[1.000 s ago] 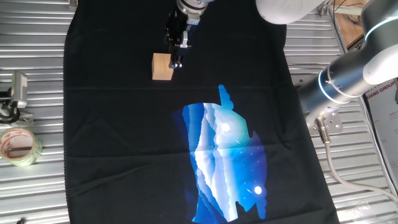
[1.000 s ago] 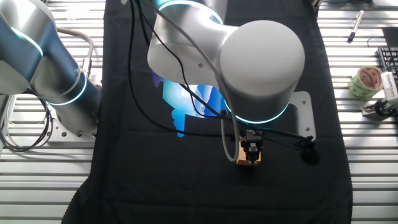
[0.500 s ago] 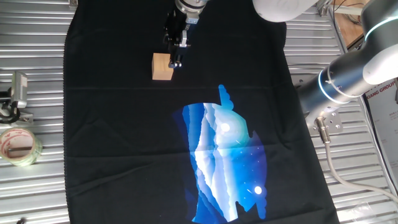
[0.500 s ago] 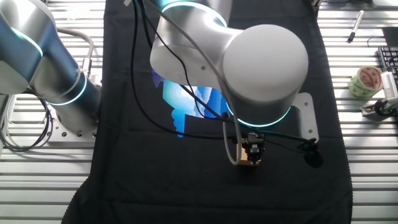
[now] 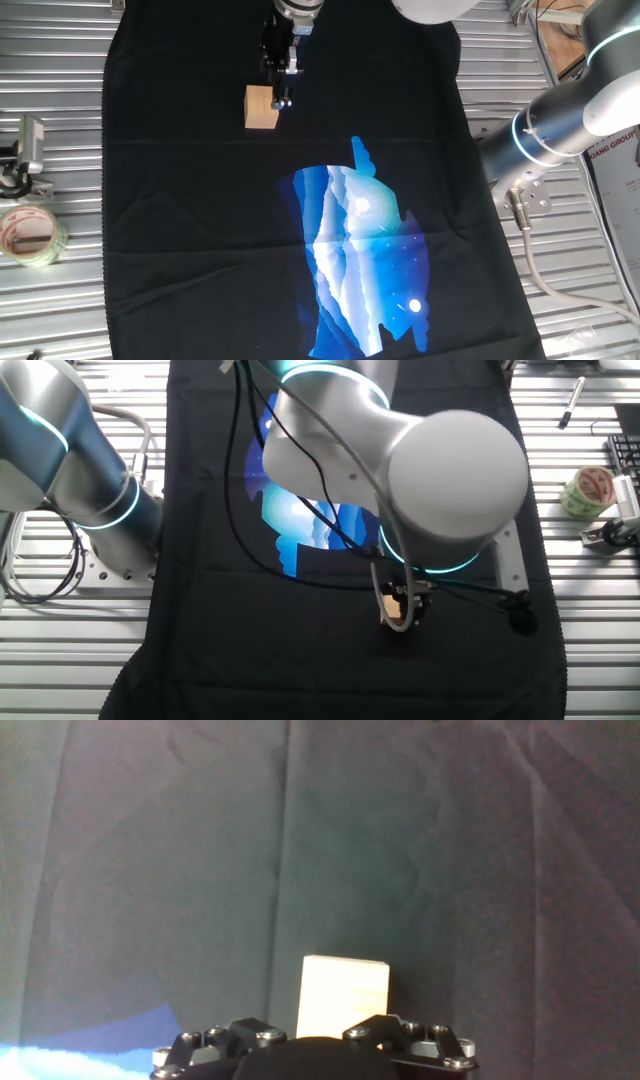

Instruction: Pick up the small block on the left and move it to the right

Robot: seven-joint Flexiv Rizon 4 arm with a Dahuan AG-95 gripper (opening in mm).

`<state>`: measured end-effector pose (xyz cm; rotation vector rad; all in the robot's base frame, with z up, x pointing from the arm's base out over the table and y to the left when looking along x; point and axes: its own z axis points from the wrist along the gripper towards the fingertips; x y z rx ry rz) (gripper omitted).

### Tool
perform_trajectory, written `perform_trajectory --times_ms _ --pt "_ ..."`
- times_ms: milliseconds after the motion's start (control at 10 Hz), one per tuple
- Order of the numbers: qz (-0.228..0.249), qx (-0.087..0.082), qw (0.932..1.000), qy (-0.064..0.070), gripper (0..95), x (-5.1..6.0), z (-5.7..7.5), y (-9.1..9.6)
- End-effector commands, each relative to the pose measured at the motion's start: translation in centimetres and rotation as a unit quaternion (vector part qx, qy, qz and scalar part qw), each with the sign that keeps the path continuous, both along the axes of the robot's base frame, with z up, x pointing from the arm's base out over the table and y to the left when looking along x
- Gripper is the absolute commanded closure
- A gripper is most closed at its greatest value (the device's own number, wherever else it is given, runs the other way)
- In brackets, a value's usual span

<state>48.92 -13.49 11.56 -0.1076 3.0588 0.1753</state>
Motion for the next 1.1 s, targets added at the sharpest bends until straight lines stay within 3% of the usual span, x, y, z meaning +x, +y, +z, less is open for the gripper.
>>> perform_trajectory --times_ms 100,400,700,1000,1100 --pt "-0.009 -0.006 0.9996 0.025 19.0 -0.02 0.06 0.02" --pt "-0.029 -0.016 0.9989 0.034 19.0 -0.02 0.06 0.02" --pt "-0.052 -0.047 0.997 0.034 19.0 -0.02 0.06 0.02" --pt "-0.07 -0.061 0.9951 0.034 19.0 -0.02 0.06 0.02" --pt "-0.076 -0.07 0.9941 0.033 38.0 -0.02 0.06 0.02"
